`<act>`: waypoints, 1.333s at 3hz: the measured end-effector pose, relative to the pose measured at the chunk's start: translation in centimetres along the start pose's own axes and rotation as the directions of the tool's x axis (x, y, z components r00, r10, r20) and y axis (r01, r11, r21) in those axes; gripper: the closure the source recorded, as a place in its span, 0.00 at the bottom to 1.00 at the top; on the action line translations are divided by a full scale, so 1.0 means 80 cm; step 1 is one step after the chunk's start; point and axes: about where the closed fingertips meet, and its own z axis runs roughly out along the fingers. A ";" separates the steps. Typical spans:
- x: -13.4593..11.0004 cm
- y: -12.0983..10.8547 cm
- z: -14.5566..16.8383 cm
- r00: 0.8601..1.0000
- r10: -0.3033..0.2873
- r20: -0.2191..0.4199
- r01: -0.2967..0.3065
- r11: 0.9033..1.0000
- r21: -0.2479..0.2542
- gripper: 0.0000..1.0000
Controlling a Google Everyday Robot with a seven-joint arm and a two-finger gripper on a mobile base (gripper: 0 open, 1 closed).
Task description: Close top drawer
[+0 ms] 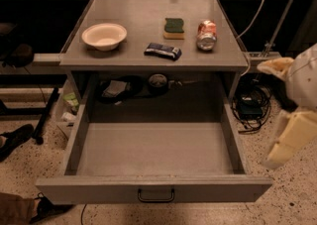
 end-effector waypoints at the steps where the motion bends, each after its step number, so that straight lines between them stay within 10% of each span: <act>1: 0.004 0.038 0.037 0.997 0.010 0.071 -0.007 0.999 -0.042 0.00; 2: 0.011 0.078 0.079 0.992 0.022 0.122 -0.011 0.996 -0.091 0.00; 4: 0.030 0.147 0.168 0.983 0.064 0.171 -0.032 0.983 -0.183 0.42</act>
Offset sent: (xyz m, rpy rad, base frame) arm -0.0702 0.0429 -0.1248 0.2047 0.1114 0.0681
